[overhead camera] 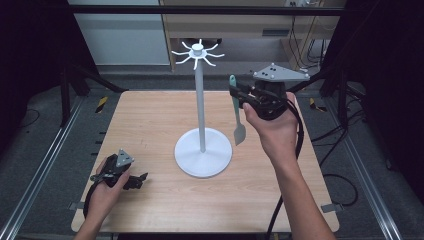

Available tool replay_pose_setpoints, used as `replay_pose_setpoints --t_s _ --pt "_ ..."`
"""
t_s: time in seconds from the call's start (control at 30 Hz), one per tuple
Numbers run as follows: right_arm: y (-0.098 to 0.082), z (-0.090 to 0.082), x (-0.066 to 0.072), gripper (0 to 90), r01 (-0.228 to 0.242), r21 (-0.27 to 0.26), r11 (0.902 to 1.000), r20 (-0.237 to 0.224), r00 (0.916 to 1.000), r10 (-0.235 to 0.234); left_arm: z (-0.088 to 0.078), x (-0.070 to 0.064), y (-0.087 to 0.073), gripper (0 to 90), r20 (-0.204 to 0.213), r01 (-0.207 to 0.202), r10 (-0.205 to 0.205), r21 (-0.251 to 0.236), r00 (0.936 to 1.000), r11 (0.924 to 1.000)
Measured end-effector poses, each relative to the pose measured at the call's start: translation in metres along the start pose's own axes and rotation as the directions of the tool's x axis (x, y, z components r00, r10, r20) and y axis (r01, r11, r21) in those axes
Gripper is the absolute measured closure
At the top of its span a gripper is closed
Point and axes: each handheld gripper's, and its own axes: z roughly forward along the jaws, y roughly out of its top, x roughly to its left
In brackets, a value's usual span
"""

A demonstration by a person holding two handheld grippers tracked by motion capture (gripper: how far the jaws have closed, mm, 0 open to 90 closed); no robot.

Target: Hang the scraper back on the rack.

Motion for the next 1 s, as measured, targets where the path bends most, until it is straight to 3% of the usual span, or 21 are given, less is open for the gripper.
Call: replay_pose_setpoints --t_s 1.0 --pt "0.025 0.002 0.019 74.6 0.032 -0.047 0.9984 -0.031 0.999 -0.034 0.0 0.0 0.0 3.8 0.0 -0.001 0.001 -0.002 1.0 1.0"
